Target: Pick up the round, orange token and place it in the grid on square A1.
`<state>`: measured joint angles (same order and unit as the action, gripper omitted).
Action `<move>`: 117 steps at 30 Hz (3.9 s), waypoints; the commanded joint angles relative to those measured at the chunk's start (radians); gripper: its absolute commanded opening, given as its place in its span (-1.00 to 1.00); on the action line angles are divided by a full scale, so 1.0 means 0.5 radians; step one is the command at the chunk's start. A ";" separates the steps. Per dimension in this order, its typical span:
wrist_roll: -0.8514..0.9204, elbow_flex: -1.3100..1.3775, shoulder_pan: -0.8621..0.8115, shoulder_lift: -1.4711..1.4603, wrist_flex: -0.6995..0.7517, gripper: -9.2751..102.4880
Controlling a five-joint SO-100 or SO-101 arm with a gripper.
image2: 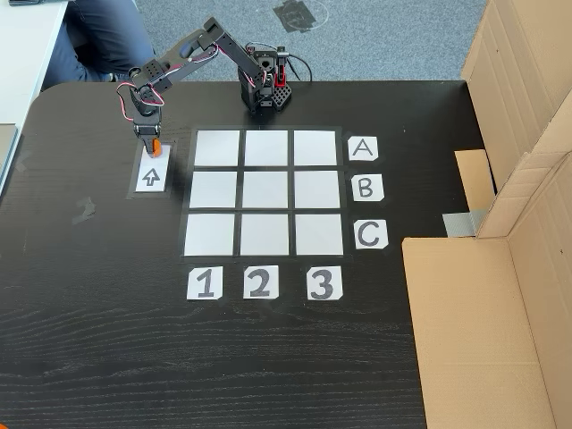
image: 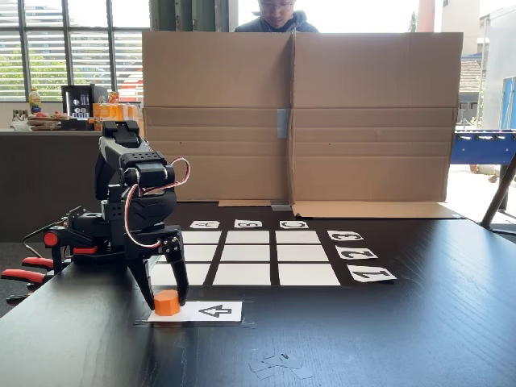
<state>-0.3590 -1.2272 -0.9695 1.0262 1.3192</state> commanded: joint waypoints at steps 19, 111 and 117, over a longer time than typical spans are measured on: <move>0.080 -0.454 -0.064 1.384 0.341 -0.68; 0.261 -2.430 0.509 1.862 -0.592 -0.70; 0.196 -2.461 0.543 1.862 -0.687 -0.70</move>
<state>-0.2470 -2.4559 -0.7118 1.9558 0.9940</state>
